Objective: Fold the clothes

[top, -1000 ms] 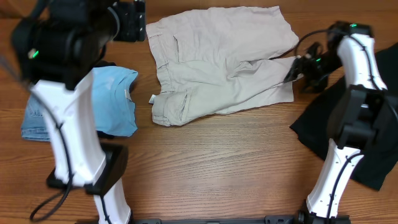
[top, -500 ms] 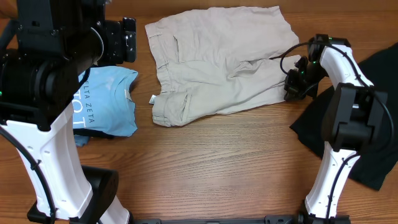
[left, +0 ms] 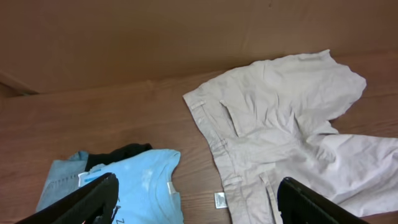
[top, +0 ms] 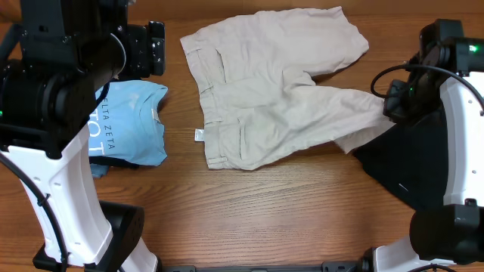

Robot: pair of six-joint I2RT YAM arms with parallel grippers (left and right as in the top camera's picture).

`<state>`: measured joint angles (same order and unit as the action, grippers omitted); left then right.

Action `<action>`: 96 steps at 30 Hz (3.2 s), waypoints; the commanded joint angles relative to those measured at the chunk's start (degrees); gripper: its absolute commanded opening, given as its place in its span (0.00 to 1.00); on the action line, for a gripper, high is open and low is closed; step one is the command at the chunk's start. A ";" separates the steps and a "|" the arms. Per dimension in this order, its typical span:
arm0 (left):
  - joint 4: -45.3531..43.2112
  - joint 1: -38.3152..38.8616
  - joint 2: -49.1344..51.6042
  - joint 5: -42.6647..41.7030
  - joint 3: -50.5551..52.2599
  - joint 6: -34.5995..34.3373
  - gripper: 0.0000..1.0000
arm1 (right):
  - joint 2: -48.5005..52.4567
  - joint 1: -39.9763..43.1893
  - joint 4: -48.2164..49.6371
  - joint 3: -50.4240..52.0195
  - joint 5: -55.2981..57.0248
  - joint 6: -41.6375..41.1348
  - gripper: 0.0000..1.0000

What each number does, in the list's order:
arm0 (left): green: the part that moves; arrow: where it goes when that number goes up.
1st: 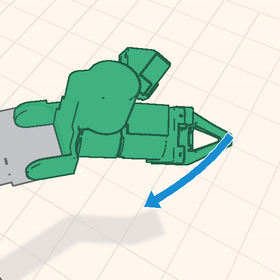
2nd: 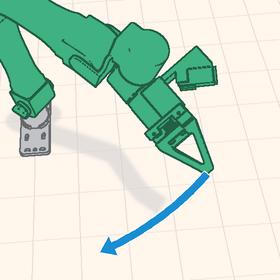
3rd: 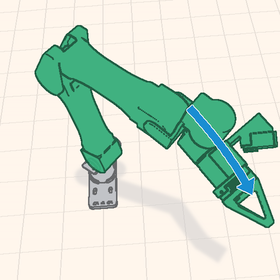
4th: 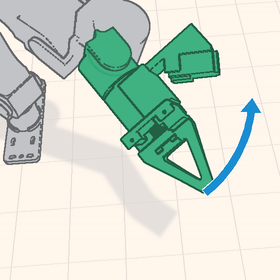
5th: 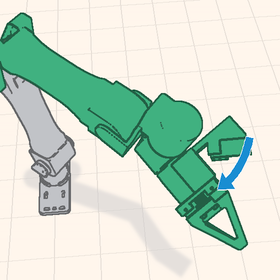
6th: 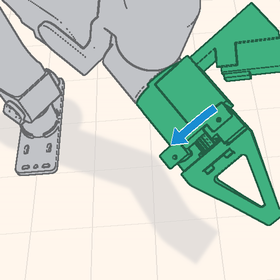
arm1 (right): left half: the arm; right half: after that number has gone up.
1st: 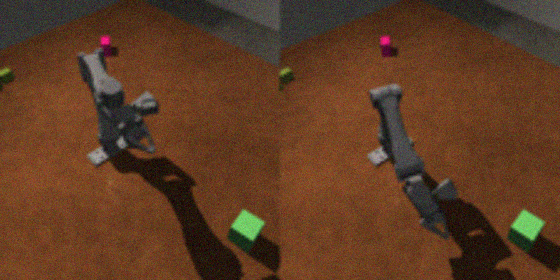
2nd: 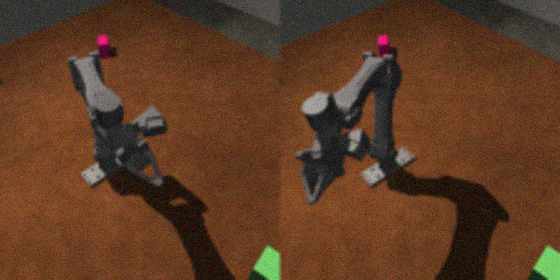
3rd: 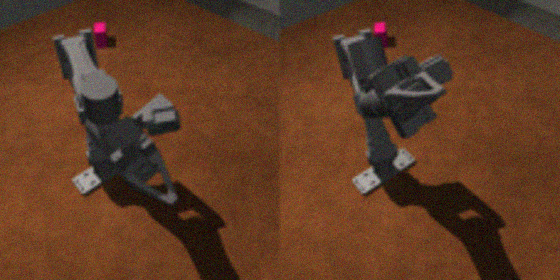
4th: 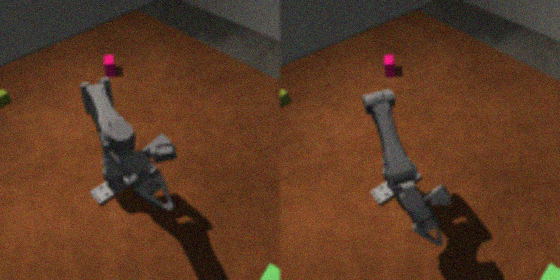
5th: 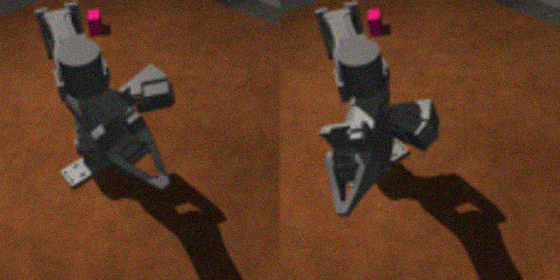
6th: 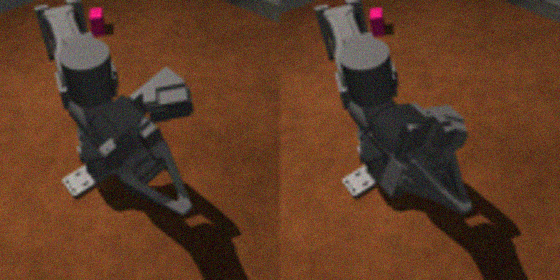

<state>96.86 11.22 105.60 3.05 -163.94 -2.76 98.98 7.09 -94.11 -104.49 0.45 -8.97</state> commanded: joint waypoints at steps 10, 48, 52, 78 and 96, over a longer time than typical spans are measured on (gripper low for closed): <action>-2.54 0.07 -21.44 -3.91 42.95 -2.58 0.80 | 0.24 0.07 4.76 3.30 -0.13 -0.09 0.04; -22.38 6.25 -28.83 0.13 96.80 -8.92 0.04 | -0.66 3.91 1.81 3.30 7.41 -3.08 0.04; -19.80 6.27 -35.54 0.35 94.84 -9.05 0.04 | -5.66 3.85 2.08 3.28 5.95 -3.13 0.04; -38.64 3.87 -16.81 16.35 92.52 -11.98 0.04 | 17.44 -5.40 60.72 3.23 -21.99 -2.86 0.04; -34.84 1.62 -9.97 19.82 72.37 -16.50 1.00 | 23.85 2.95 40.98 3.30 -20.46 0.00 0.82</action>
<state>59.07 13.39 97.97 21.76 -85.03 -18.33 124.77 9.63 -47.33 -100.90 -22.79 -9.89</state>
